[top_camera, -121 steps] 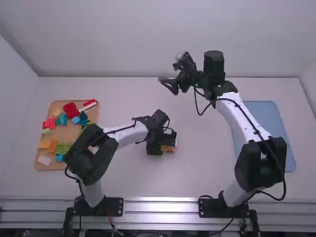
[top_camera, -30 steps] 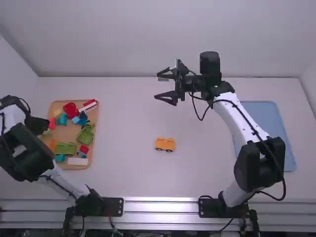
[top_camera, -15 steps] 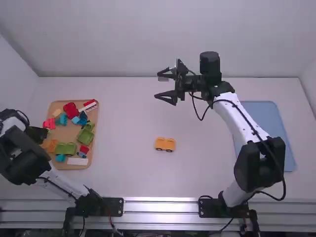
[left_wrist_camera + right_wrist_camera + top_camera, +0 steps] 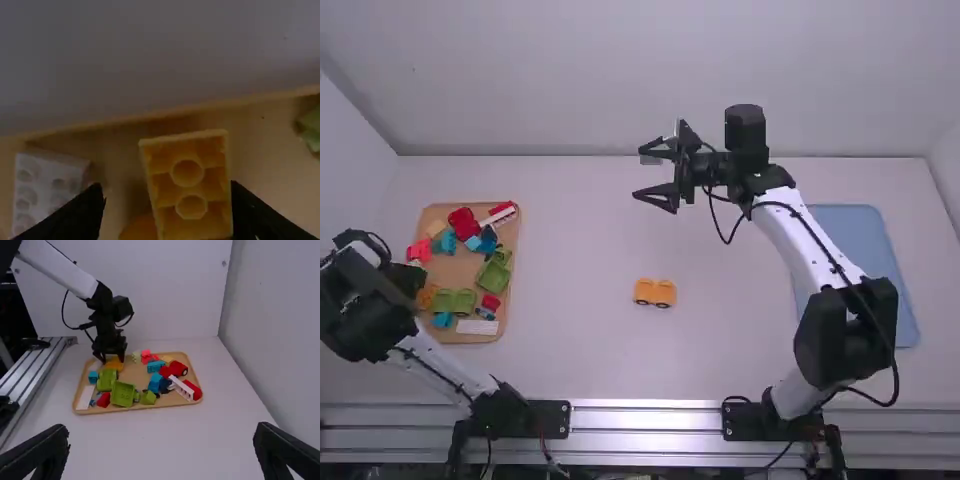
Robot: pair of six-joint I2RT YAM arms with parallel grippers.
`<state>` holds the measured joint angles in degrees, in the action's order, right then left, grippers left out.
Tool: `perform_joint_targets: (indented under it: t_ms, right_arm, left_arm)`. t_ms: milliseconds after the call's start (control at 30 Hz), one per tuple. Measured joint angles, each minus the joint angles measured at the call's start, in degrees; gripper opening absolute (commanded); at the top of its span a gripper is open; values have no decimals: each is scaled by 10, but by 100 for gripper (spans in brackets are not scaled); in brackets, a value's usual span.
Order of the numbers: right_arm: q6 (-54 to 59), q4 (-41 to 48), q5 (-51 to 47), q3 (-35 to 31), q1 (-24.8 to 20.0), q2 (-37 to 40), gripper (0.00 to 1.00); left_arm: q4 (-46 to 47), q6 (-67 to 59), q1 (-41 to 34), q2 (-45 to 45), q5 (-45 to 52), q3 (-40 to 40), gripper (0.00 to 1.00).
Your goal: Assemble lego blocks to make yellow taxi
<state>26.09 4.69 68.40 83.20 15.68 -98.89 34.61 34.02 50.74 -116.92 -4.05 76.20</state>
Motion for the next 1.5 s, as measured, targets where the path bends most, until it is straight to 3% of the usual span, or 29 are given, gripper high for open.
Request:
perform_joint_targets:
  t_ms: [267, 400, 600, 700, 833, 967, 1133, 1300, 1367, 1500]
  right_arm:
    - [-2, 0, 0, 0, 0, 0, 99]
    - [-2, 0, 0, 0, 0, 0, 99]
    - [-3, 3, 0, 0, 0, 0, 99]
    - [-2, 2, 0, 0, 0, 0, 99]
    - [-3, 3, 0, 0, 0, 0, 99]
    - [-1, 3, 0, 0, 0, 0, 99]
    - [-1, 2, 0, 0, 0, 0, 99]
    - [-3, 2, 0, 0, 0, 0, 99]
    - [-2, 0, 0, 0, 0, 0, 99]
    - [-3, -10, 0, 0, 0, 0, 99]
  left_arm:
    - [-20, 5, 0, -3, 0, 0, 47]
    - [-35, -1, 0, -3, 0, 0, 36]
    - [-39, -7, 0, -3, 0, 0, 33]
    - [-35, -7, 0, -3, 0, 0, 39]
    - [-40, -7, 0, -2, 0, -1, 40]
    - [-60, -7, 0, -2, -2, -13, 31]
    - [-70, -7, 0, -2, -2, -14, 29]
    - [-41, -12, 0, -2, 16, -8, 28]
    - [-7, -18, 0, -2, 30, 2, 18]
    - [51, -23, 0, -2, 42, 36, 14]
